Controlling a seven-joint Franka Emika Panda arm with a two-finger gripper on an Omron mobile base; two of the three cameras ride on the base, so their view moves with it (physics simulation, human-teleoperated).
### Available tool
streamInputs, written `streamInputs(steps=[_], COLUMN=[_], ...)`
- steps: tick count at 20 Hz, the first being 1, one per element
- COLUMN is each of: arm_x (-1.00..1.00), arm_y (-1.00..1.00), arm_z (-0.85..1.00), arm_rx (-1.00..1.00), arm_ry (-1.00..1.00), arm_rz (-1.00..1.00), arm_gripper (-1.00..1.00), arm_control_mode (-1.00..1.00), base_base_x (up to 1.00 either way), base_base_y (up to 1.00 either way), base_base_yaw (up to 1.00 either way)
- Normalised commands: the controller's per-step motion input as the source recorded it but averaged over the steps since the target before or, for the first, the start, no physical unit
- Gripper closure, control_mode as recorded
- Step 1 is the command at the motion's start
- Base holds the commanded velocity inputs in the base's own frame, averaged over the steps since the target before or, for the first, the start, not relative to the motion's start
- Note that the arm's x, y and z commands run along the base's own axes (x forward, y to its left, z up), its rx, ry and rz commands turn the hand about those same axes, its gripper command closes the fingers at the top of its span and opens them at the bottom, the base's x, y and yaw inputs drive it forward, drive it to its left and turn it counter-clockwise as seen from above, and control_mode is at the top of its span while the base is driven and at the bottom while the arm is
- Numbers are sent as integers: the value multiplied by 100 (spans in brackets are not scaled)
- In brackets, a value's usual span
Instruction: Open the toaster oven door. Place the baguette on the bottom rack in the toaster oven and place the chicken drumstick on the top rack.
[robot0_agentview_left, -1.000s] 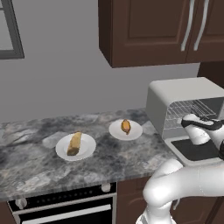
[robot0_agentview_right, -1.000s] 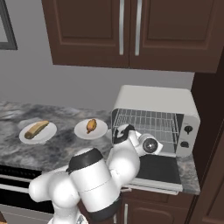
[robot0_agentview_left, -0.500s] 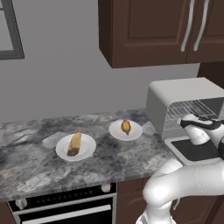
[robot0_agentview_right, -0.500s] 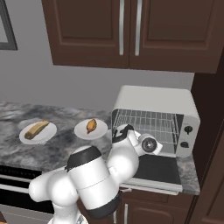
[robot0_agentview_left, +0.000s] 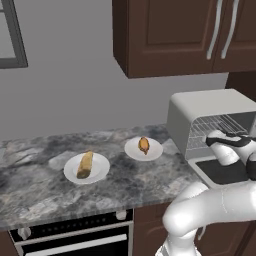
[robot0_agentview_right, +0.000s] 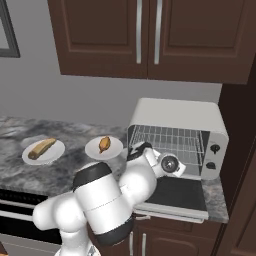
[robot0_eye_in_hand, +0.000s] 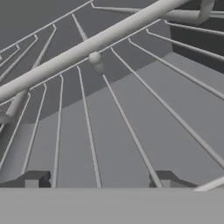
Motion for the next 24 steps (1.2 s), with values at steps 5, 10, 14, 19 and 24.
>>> streamInputs(steps=[5,10,14,19,24], arm_x=[-53,-57,-57,-66,-62], arm_y=[-36,-35,-33,-29,-27], arm_z=[-78,-83,-82,-81,-81], arm_rx=[-2,0,-1,-3,-5], arm_ry=[29,25,25,21,25], arm_rz=[29,30,30,30,31], arm_gripper=[100,100,100,100,100], arm_control_mode=[-100,-100,-100,-100,-100], base_base_x=[0,0,0,0,0], base_base_y=[0,0,0,0,0], base_base_yaw=[0,0,0,0,0])
